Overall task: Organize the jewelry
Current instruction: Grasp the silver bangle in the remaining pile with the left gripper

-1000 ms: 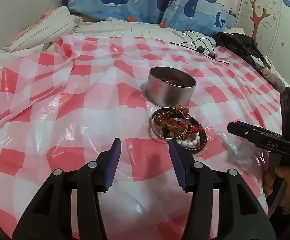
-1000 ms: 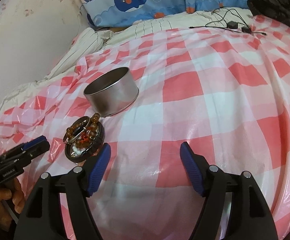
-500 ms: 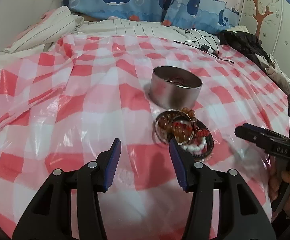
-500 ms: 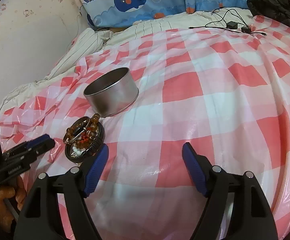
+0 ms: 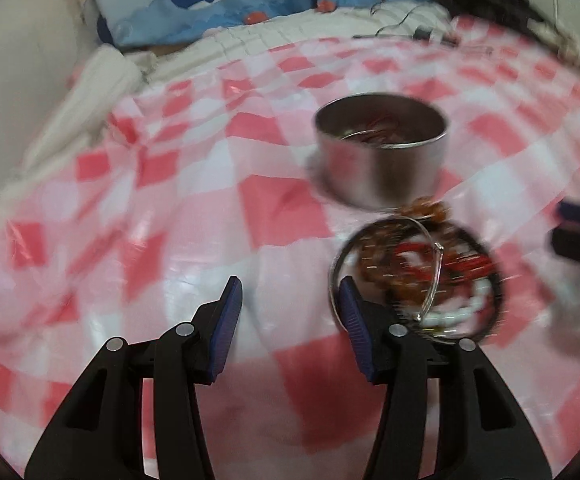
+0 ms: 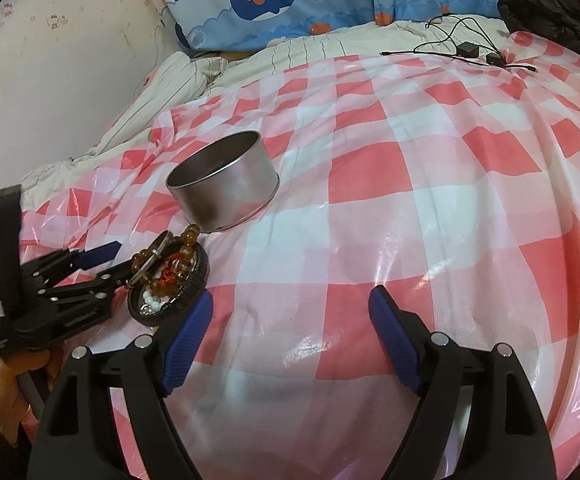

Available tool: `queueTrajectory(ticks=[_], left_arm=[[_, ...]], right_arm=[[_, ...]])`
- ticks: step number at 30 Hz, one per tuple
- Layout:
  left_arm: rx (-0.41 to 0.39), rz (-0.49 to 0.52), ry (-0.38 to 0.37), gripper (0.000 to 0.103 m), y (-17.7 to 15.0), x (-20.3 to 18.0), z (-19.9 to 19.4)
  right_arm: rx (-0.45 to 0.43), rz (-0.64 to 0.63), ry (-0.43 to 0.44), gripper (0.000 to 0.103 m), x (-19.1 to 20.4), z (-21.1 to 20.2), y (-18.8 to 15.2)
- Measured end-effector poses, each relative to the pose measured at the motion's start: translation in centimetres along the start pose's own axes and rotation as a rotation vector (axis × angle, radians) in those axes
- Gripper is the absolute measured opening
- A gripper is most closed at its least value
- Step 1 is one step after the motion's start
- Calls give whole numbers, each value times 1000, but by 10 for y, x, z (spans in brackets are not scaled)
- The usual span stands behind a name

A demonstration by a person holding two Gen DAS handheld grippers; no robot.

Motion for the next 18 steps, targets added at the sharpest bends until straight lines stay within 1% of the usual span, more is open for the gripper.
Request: queueTrajectory(ticks=[1, 3, 6, 7, 10, 13, 15, 17, 18], left_arm=[[5, -13, 30, 50, -2, 8, 0], [19, -60, 51, 50, -9, 25, -3], [20, -136, 33, 50, -19, 43, -10], [17, -143, 24, 50, -20, 45, -12], [6, -134, -9, 50, -19, 38, -11], [2, -95, -33, 49, -16, 24, -7], [2, -77, -43, 42, -13, 18, -4], [4, -55, -64, 22, -11, 9, -2], [4, -44, -59, 19, -10, 6, -1]], right_arm=[[0, 0, -1, 77, 0, 0, 0], [1, 0, 0, 78, 0, 1, 0], [0, 0, 0, 78, 0, 1, 0], [0, 1, 0, 78, 0, 1, 0], [0, 3, 1, 78, 1, 1, -1], [0, 5, 8, 79, 0, 2, 0], [-1, 8, 10, 79, 1, 2, 0], [-2, 11, 14, 79, -1, 2, 1], [-2, 13, 17, 79, -2, 2, 1]])
Point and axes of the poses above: each gripper's, at about its wrist camera, not at the fingertips, and z roughly the way its jaws point, x to its left, y to its top, the point moved 7 cm from there along z, roughly the way its jaws point, and after that the axes turned 11 degrees about z, right-handed, at the moved point
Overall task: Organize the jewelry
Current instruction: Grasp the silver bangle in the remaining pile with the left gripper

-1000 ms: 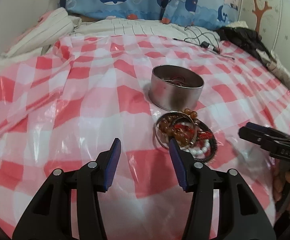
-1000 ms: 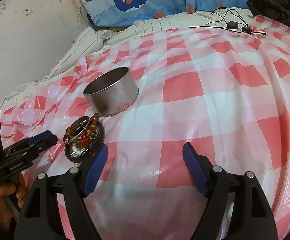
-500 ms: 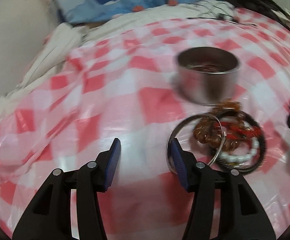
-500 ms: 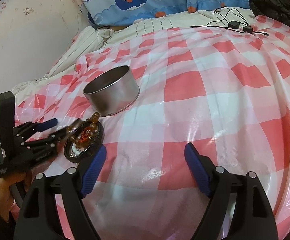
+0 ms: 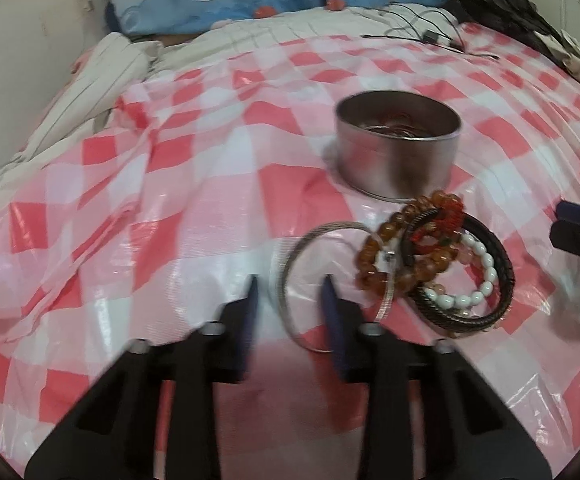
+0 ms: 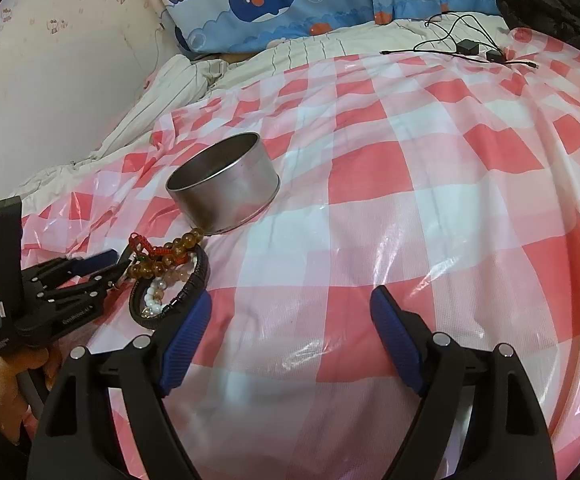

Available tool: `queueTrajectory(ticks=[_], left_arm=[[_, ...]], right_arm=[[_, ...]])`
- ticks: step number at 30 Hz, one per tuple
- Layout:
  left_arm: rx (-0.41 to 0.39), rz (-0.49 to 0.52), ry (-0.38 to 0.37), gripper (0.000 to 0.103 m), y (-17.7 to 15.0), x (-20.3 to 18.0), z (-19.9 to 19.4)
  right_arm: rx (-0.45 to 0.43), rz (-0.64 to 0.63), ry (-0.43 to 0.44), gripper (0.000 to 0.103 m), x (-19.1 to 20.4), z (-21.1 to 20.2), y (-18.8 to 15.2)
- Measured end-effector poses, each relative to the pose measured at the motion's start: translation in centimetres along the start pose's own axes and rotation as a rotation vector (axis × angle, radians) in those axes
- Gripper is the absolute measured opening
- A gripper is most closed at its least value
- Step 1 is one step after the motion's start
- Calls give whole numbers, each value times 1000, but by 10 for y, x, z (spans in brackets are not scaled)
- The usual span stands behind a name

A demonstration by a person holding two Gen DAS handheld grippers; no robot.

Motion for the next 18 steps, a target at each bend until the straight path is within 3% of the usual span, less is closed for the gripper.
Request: queueTrajectory(ticks=[2, 4, 6, 9, 13, 18], left_arm=[[-4, 6, 12, 6, 0, -2, -2], [-20, -33, -18, 3, 0, 1, -6], [-56, -139, -113, 2, -1, 8, -13], [-88, -248, -189, 2, -6, 19, -19], [-116, -327, -218, 2, -11, 33, -22], [-121, -354, -227, 2, -11, 39, -20]], right_arm=[[1, 3, 2, 79, -1, 0, 0], [2, 5, 5, 79, -2, 0, 1], [3, 7, 8, 79, -2, 0, 0], [3, 8, 10, 79, -3, -1, 1], [3, 5, 7, 81, -2, -1, 0], [-15, -9, -24, 84, 0, -6, 0]])
Point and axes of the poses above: each gripper's, at about its wrist camera, not at the fingertips, and z roughly the way its jaws point, x to its left, y to its top, the point moved 7 cm from there along z, roughly the way its jaws point, and after that the axes turned 11 degrees about z, right-handed, at the moved point
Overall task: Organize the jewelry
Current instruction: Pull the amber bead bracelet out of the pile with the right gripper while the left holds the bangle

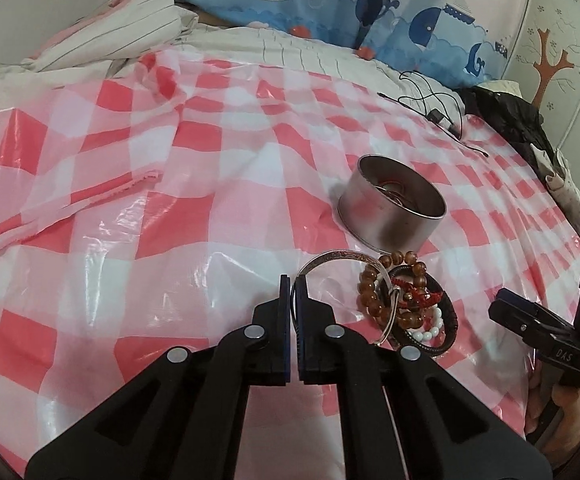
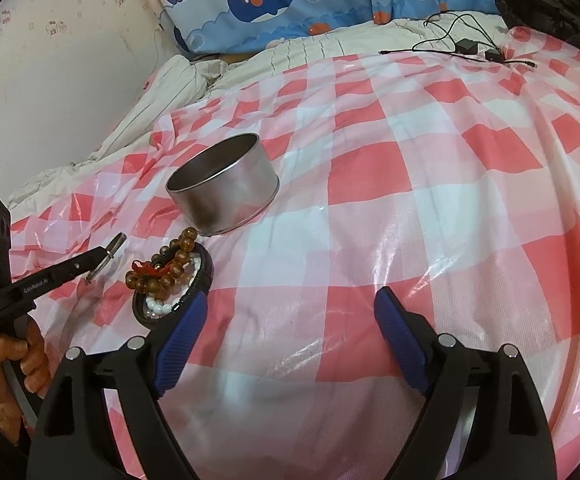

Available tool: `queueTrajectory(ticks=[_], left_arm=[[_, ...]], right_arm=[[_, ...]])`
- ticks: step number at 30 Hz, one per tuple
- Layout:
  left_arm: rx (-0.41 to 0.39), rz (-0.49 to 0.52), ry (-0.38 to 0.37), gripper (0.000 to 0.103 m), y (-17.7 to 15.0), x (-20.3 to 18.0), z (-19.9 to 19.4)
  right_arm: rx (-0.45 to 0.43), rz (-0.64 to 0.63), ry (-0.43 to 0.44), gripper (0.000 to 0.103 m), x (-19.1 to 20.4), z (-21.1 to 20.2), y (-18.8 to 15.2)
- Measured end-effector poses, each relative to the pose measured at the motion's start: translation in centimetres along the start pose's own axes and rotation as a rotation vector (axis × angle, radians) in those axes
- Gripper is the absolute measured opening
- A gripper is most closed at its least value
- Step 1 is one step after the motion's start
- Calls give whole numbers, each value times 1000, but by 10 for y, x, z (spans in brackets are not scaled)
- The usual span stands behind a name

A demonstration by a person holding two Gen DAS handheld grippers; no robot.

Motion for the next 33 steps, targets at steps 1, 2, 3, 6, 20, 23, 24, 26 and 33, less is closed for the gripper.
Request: queueTrajectory(ticks=[1, 2, 3, 6, 20, 23, 24, 26, 33], left_arm=[[0, -2, 0, 2, 1, 1, 1], [3, -5, 0, 2, 2, 1, 3], [6, -6, 0, 2, 2, 2, 3], [18, -13, 12, 2, 2, 4, 7], [29, -26, 26, 3, 4, 8, 15], [39, -23, 32, 3, 4, 8, 18], [42, -22, 34, 3, 3, 8, 19], [45, -21, 36, 3, 2, 8, 20], [50, -22, 36, 3, 2, 8, 21]], right_arm=[[-12, -9, -3, 84, 2, -3, 0], [-24, -26, -3, 84, 6, -6, 1], [-33, -44, -1, 84, 11, -9, 1], [-40, -154, 45, 84, 42, -12, -2], [190, -246, 80, 49, 96, 65, 21], [230, -295, 50, 39, 100, 81, 13], [220, -311, 51, 34, 102, 82, 13], [187, -358, 24, 15, 106, 80, 13], [121, -285, 104, 12, 93, 38, 18]])
Point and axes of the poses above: each gripper's, at about its wrist camera, not at the fingertips, and z roughly the way its jaws point, x to its left, y to its top, the point moved 7 cm from there along z, roughly the way its jaws point, and after that the axes turned 11 degrees about z, right-handed, at the moved point
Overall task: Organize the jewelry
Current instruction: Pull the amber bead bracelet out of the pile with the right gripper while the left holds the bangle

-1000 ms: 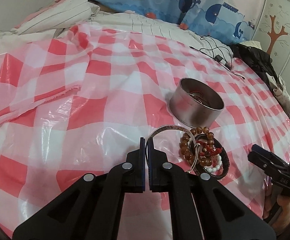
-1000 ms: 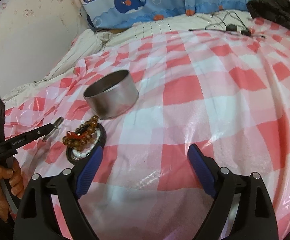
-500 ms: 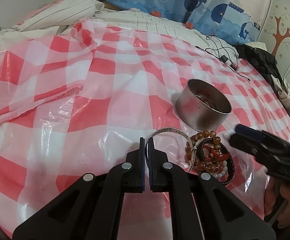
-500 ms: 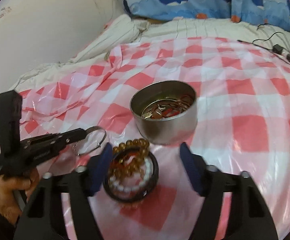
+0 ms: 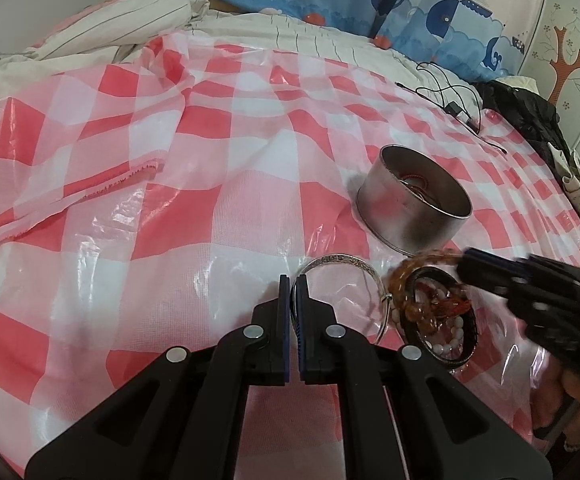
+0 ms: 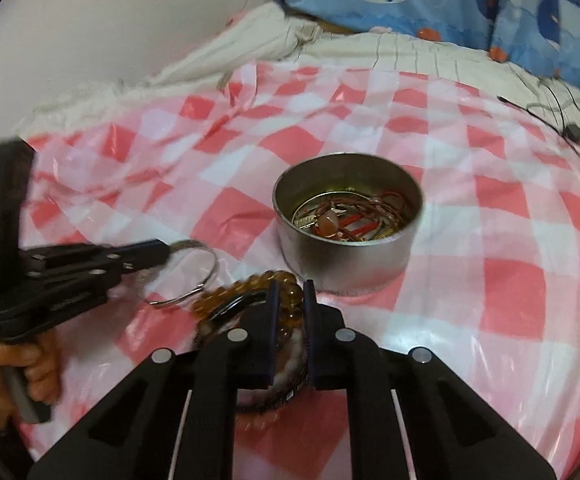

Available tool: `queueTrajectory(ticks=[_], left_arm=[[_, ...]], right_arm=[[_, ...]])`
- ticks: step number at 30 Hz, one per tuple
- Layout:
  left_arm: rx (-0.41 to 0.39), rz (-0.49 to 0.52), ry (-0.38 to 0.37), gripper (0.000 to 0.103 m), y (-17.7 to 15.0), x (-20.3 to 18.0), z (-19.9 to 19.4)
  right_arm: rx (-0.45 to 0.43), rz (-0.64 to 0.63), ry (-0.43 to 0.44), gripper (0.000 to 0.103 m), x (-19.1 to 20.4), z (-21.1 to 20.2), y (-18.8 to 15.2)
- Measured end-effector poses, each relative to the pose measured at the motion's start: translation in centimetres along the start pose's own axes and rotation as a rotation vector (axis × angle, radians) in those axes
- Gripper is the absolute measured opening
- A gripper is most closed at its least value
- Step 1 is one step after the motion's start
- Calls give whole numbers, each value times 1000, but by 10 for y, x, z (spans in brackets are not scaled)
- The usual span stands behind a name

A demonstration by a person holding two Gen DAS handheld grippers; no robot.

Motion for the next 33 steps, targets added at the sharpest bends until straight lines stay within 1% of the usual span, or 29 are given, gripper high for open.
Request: queueTrajectory(ticks=[2, 4, 9, 13, 14, 15, 16, 20, 25, 33], left_arm=[[-1, 2, -3, 3, 0, -1, 0], [1, 8, -4, 3, -1, -2, 0], [11, 8, -3, 3, -3, -3, 3], [16, 12, -1, 3, -4, -3, 4], [18, 12, -1, 3, -4, -3, 4], [20, 14, 0, 3, -5, -3, 5], [20, 15, 1, 3, -5, -4, 5], [24, 20, 7, 3, -6, -4, 6], [27, 29, 18, 3, -7, -5, 7], [32, 39, 30, 3, -7, -6, 8]], right_arm=[[-20, 49, 32, 12, -9, -17, -5], [-24, 86, 46, 12, -18, -27, -10], [-11, 201, 7, 12, -57, -36, -26], [-3, 236, -11, 14, -65, -34, -27], [-1, 236, -16, 30, -66, -33, -28], [-4, 236, -21, 41, -67, -32, -29], [-10, 232, -36, 56, -67, -31, -29], [26, 192, -93, 57, -67, -17, -36], [35, 139, -145, 59, -64, -11, -40], [39, 120, -163, 60, -64, -9, -41]])
Point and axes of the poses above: each gripper's, at about its wrist camera, not at the fingertips, and z roughly the way its jaws point, x to its left, y to its top, the point moved 7 cm from there along z, roughly the way its jaws point, and after that the axes turned 11 degrees about z, right-handed, at the moved point
